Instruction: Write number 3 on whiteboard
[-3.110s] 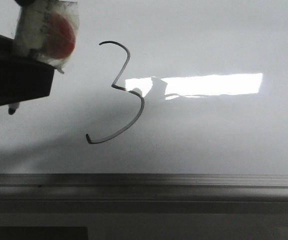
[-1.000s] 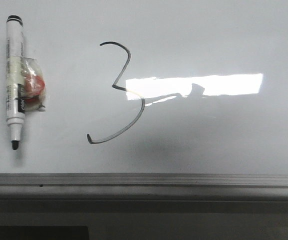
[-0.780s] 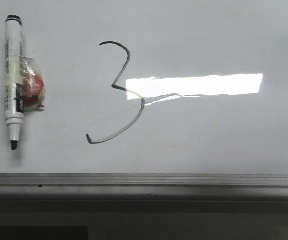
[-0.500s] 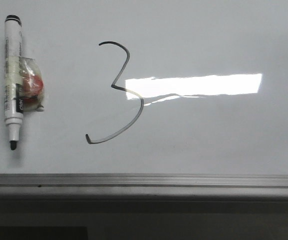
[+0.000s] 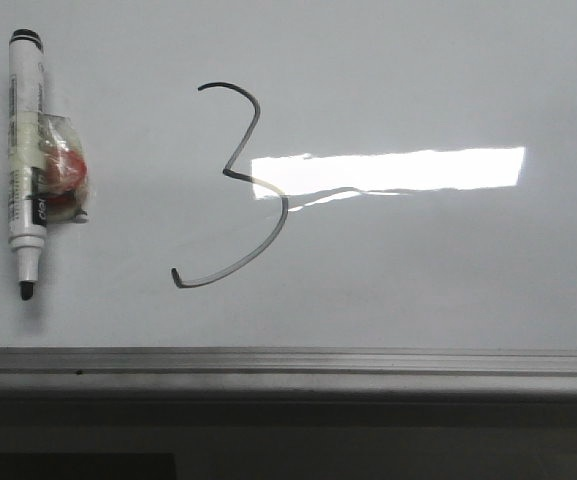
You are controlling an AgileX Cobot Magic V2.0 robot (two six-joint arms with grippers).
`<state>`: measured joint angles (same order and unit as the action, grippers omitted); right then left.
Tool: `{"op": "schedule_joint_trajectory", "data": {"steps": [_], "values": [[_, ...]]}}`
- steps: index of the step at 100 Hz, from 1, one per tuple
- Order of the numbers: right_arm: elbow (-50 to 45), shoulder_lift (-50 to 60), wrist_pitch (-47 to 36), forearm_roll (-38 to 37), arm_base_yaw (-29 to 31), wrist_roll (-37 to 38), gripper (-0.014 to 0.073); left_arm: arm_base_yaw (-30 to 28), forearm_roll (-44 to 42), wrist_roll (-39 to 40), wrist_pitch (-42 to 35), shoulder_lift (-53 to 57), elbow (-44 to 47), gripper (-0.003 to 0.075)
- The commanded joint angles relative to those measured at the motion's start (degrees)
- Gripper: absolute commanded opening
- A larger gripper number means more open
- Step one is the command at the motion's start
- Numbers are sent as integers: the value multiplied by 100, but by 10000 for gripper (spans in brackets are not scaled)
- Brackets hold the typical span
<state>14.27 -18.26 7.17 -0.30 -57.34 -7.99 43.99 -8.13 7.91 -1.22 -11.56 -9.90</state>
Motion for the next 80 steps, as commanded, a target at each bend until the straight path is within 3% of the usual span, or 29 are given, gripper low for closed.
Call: {"op": "schedule_joint_trajectory", "data": {"steps": [1,16,38,80], "values": [[151,-20,-488,-55,27,-20,-51,-3,-3,-13,-398,-52,-168,-20],[151,-20,-488,-55,27,-20,-51,-129,10,-13,-208,-2,-168,-20],[151,-20,-488,-55,27,-20,-51,-939,148,-468,925,190,-168,-20],[151,-20,-488,-55,27,-20,-51,-3726,658,-710,1309,1340,833,-20]]}}
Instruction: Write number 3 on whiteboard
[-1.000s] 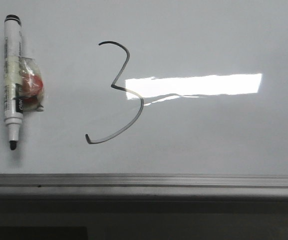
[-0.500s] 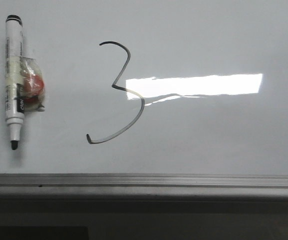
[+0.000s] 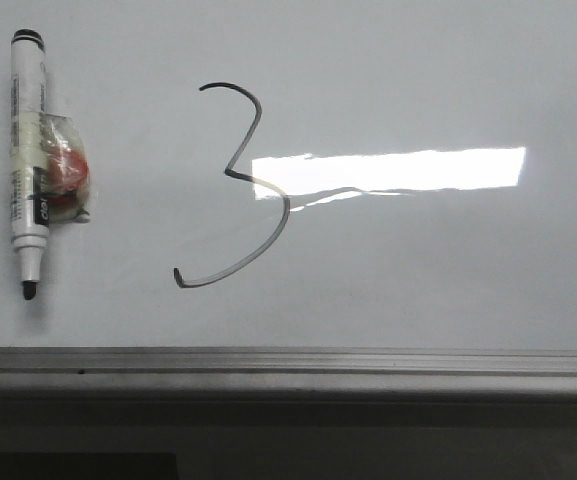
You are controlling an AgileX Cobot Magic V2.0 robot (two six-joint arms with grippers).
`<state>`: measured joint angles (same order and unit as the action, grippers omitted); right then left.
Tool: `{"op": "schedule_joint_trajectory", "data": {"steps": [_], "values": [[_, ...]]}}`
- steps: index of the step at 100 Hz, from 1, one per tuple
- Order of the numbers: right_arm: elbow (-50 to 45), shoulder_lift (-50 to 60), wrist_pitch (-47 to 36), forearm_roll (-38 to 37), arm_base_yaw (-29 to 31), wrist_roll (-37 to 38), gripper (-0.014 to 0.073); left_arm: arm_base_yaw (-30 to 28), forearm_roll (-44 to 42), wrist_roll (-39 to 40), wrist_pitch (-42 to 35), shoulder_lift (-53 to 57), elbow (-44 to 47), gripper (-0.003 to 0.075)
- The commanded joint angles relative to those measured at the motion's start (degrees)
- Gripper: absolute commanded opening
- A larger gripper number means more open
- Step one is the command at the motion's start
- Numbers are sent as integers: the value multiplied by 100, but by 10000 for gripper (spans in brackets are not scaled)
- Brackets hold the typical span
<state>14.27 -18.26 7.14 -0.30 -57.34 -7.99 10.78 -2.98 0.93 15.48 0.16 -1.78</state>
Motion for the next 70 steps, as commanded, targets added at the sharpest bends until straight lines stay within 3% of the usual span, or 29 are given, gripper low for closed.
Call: {"op": "schedule_joint_trajectory", "data": {"steps": [1,25,70], "values": [[151,-20,-485,-55,27,-20,-51,-471,143,-11,-360,169,45,-20],[151,-20,-485,-55,27,-20,-51,-986,133,-11,56,155,389,-20],[151,-20,-485,-55,27,-20,-51,-988,143,-11,78,155,400,-20]]}}
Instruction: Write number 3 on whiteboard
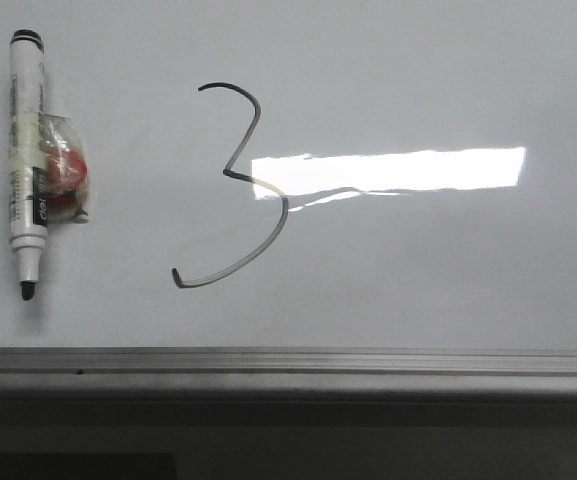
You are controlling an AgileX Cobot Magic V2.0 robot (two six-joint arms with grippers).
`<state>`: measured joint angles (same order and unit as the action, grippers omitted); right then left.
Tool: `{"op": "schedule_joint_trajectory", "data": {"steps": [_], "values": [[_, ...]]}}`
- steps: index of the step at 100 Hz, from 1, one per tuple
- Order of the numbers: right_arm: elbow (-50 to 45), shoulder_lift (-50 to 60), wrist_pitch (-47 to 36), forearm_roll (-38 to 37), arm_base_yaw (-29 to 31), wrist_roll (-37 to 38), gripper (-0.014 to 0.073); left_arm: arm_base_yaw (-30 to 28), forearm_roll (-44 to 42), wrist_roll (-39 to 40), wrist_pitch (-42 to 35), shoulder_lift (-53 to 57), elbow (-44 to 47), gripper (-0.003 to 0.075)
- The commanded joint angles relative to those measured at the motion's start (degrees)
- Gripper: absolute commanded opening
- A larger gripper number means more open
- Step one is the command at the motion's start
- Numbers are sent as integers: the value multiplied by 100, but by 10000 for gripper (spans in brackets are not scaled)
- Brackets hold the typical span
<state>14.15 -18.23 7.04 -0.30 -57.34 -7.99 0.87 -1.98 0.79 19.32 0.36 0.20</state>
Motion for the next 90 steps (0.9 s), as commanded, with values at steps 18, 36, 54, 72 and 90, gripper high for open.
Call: {"op": "schedule_joint_trajectory", "data": {"steps": [18,36,54,72,90], "values": [[163,-23,-475,-55,27,-20,-51,3,43,2,-306,135,203,-20],[163,-23,-475,-55,27,-20,-51,3,43,2,-306,135,203,-20],[163,-23,-475,-55,27,-20,-51,3,43,2,-306,135,203,-20],[103,-23,-526,-55,27,-20,-51,3,43,2,-306,135,203,-20],[103,-23,-548,-55,349,6,-51,3,43,2,-306,135,203,-20]]}}
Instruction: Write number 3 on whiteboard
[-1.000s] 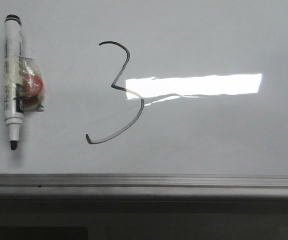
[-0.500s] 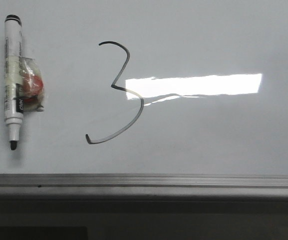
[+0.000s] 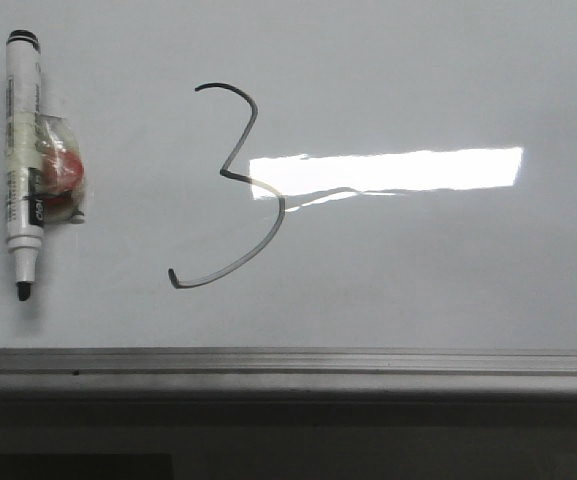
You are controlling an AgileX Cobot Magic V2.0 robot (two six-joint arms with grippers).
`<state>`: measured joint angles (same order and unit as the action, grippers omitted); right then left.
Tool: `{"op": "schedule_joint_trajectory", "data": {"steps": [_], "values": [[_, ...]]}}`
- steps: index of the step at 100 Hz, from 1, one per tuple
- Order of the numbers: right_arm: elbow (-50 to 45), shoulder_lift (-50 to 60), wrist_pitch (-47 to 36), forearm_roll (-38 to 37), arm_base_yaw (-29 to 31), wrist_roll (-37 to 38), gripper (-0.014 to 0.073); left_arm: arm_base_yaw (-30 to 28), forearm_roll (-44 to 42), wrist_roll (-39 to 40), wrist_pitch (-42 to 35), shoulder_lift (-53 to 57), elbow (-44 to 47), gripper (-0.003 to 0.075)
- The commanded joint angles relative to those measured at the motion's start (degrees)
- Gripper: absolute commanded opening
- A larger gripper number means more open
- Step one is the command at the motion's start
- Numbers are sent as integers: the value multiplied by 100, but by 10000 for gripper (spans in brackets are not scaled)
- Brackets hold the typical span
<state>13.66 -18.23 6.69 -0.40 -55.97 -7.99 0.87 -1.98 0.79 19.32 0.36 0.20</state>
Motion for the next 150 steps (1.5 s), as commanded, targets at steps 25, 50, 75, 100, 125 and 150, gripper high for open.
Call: {"op": "schedule_joint_trajectory", "data": {"steps": [25,50,75,100,125,150], "values": [[152,-23,-669,-45,2036,64,-51,3,43,2,-306,135,203,-20],[-188,141,-862,-45,4118,680,-51,3,43,2,-306,135,203,-20],[-1164,1659,-549,-45,5067,842,-51,3,43,2,-306,135,203,-20],[-1565,1971,577,-45,5148,993,-51,3,43,2,-306,135,203,-20],[-1565,1971,1137,-45,5148,993,-51,3,43,2,-306,135,203,-20],[-1565,1971,1137,-45,5148,993,-51,3,43,2,-306,135,203,-20]]}}
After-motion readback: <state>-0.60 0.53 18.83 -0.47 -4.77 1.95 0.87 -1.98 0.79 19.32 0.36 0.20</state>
